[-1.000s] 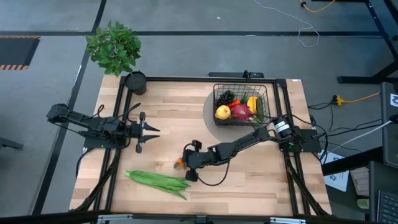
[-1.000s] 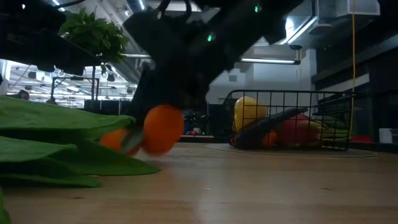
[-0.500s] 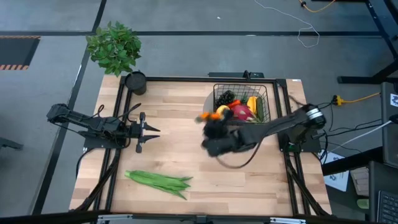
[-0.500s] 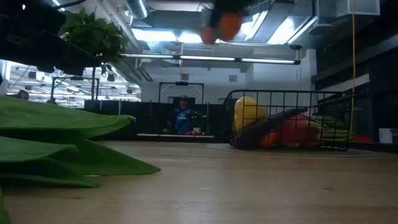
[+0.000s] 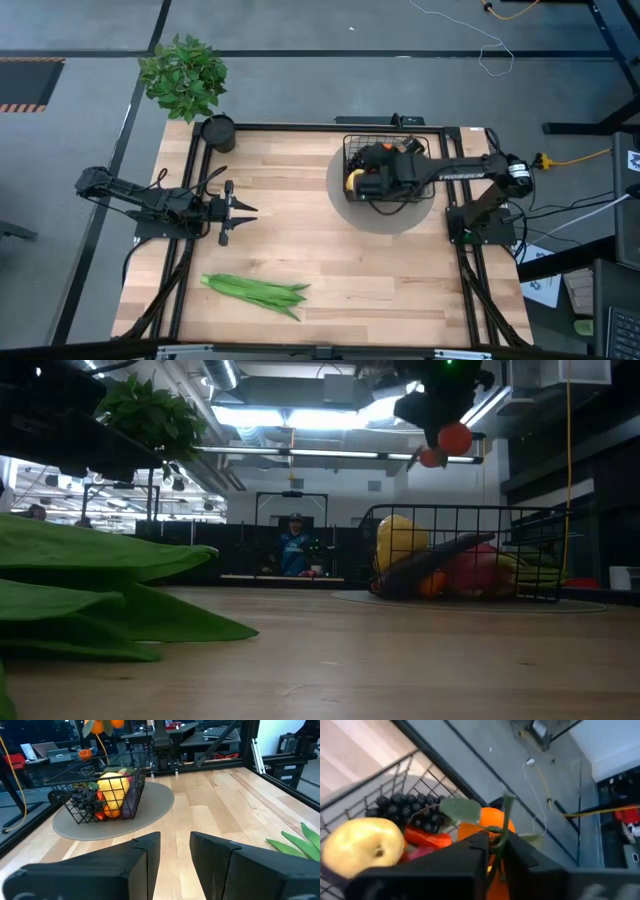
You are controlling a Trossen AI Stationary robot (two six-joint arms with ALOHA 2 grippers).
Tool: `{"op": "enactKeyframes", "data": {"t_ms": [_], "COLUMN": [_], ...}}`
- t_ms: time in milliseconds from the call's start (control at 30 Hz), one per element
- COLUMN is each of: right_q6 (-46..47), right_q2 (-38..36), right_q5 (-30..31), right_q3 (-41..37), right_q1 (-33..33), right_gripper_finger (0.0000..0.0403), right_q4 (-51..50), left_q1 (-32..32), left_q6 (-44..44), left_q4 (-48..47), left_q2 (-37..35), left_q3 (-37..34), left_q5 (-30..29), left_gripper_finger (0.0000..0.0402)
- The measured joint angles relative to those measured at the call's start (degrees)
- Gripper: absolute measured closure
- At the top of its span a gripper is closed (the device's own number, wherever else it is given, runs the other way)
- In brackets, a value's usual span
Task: Build produce basket
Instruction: Put the tangerines into the wire basket, then put the leaf lettuce into the wire basket
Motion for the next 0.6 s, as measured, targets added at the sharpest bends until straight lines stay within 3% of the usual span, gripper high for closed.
{"op": "enactKeyframes", "data": {"t_ms": [267,500,600], "right_q6": [-3.48,-3.19,-1.75], "right_q2": [0.01,-0.01,0.01], "right_q5": [-7.31,-7.85,-13.39], "right_q3": [-0.02,-0.02,-0.01], "right_q1": [-5.47,-5.37,-4.24], "right_gripper_finger": [0.0282,0.0223,0.0210], "right_q4": [0.13,1.37,5.32], "left_q1": [0.00,0.00,0.00], "left_q6": [-0.02,-0.04,-0.02], "left_q4": [-0.25,-0.27,-0.48], "left_q2": [0.00,0.00,0.00], "left_q3": [0.00,0.00,0.00], "left_q5": [-0.01,-0.02,-0.02], "left_gripper_finger": [0.0304,0.0304,0.0304]}}
